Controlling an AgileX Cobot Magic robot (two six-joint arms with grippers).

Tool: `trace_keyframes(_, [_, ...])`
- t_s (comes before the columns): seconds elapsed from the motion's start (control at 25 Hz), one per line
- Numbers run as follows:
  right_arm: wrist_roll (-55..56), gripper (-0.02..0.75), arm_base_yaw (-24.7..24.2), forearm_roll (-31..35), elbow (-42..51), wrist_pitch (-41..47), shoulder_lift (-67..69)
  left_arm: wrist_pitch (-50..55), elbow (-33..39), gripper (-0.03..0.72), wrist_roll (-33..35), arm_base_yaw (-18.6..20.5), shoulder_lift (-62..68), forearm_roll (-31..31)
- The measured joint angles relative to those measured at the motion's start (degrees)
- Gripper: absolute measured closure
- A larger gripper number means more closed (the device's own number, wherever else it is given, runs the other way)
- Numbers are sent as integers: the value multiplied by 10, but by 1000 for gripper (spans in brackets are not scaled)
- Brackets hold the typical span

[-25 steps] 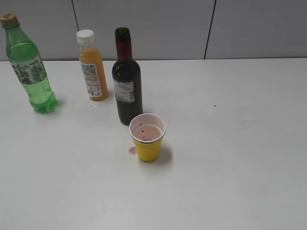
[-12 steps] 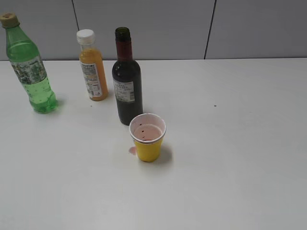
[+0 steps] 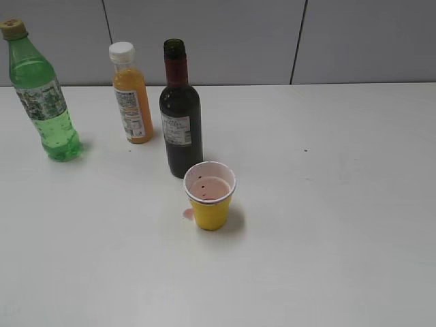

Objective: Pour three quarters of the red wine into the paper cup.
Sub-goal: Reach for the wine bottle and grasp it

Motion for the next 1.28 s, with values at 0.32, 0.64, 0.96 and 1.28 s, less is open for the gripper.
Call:
trace_keyframes(0.32, [0, 146, 0, 0, 0, -1, 0, 0, 0, 452, 0, 0, 0, 0])
trace_keyframes(0.64, [0, 146, 0, 0, 0, -2, 0, 0, 0, 452, 0, 0, 0, 3])
trace_keyframes(0.96, [0, 146, 0, 0, 0, -2, 0, -18, -1, 438, -1, 0, 0, 76])
trace_keyframes(1.28, [0, 146, 0, 0, 0, -2, 0, -187, -3, 56, -1, -8, 0, 85])
